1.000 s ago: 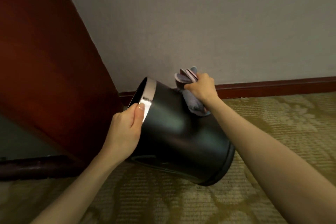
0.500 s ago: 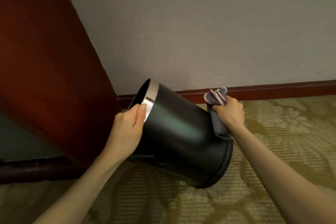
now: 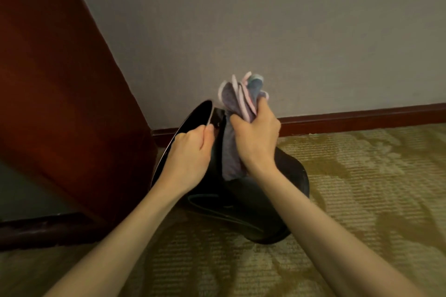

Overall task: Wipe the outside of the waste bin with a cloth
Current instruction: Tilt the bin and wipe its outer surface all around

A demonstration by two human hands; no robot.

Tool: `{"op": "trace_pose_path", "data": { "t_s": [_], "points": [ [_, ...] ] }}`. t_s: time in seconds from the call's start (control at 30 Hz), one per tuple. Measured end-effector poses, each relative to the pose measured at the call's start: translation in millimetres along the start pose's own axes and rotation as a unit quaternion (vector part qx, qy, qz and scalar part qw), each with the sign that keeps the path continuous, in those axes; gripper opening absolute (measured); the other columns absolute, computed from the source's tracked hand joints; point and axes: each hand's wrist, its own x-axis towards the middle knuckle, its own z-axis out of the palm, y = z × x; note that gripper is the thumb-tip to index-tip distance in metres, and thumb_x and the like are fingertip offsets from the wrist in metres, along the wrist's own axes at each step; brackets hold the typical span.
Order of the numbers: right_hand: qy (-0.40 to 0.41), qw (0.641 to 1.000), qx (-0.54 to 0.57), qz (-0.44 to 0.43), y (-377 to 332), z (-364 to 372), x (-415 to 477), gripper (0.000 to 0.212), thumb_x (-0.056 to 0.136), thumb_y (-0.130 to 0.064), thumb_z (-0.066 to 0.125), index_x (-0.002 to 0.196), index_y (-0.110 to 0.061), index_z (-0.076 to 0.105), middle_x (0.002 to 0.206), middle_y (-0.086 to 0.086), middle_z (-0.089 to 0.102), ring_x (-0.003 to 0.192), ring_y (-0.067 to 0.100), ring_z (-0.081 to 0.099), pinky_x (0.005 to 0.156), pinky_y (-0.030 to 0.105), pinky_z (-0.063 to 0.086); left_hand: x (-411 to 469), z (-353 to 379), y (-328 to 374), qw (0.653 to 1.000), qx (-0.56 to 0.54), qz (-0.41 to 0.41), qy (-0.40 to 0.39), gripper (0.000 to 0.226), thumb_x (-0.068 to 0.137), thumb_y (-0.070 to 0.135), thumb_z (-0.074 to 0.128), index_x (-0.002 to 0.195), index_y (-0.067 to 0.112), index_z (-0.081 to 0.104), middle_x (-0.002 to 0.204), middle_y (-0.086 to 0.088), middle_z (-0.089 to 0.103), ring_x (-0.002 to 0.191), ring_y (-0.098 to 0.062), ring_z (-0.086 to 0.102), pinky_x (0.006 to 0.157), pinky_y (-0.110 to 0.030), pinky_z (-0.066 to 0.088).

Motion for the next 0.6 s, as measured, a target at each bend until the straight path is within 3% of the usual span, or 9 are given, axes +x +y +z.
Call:
{"op": "trace_pose_path", "data": {
  "t_s": [0.13, 0.27, 0.33, 0.43, 0.6],
  "points": [
    [-0.022, 0.997, -0.012, -0.07, 5, 12, -6, 0.034, 0.074, -0.006, 0.062, 0.107, 0.0, 0.054, 0.1, 0.018, 0.061, 0.092, 0.033, 0.058, 0.081, 0.048, 0.046, 1, -6, -13, 0.999, -0.001, -0.033, 0.019, 0.043, 0.098, 0.02, 0.038, 0.055, 0.023, 0.039, 0.055, -0.002, 0.05, 0.057, -0.027, 0.054, 0.057, -0.039, 0.036],
    [-0.056, 0.99, -0.063, -0.111, 18, 16, -2, 0.04, 0.073, -0.006, 0.064, 0.111, 0.001, 0.052, 0.103, 0.019, 0.058, 0.095, 0.035, 0.056, 0.083, 0.048, 0.046, 7, -12, -23, 0.998, 0.012, -0.05, 0.031, 0.041, 0.098, 0.019, 0.037, 0.057, 0.018, 0.04, 0.061, -0.011, 0.054, 0.067, -0.037, 0.057, 0.061, -0.041, 0.037],
    [-0.059, 0.988, -0.085, -0.112, 28, 14, -1, 0.039, 0.072, -0.007, 0.064, 0.109, 0.001, 0.053, 0.103, 0.019, 0.058, 0.095, 0.035, 0.057, 0.083, 0.047, 0.047, 9, -14, -29, 0.997, 0.02, -0.066, 0.028, 0.043, 0.099, 0.02, 0.035, 0.056, 0.017, 0.038, 0.058, -0.009, 0.051, 0.066, -0.036, 0.054, 0.06, -0.039, 0.035],
    [-0.054, 0.986, -0.126, -0.091, 46, 3, -1, 0.042, 0.07, -0.007, 0.066, 0.109, 0.001, 0.054, 0.105, 0.019, 0.059, 0.095, 0.035, 0.057, 0.082, 0.04, 0.047, 7, -17, -40, 0.993, 0.007, -0.112, 0.026, 0.047, 0.099, 0.026, 0.032, 0.06, 0.007, 0.049, 0.056, -0.003, 0.047, 0.06, -0.026, 0.049, 0.058, -0.037, 0.032],
    [-0.051, 0.981, -0.176, -0.06, 69, -17, 4, 0.043, 0.073, -0.008, 0.065, 0.113, 0.001, 0.053, 0.108, 0.02, 0.059, 0.097, 0.036, 0.056, 0.083, 0.037, 0.044, 5, -20, -51, 0.99, 0.005, -0.135, 0.039, 0.05, 0.099, 0.026, 0.032, 0.062, -0.001, 0.049, 0.055, -0.007, 0.047, 0.055, -0.022, 0.047, 0.051, -0.035, 0.032]
  ]
}}
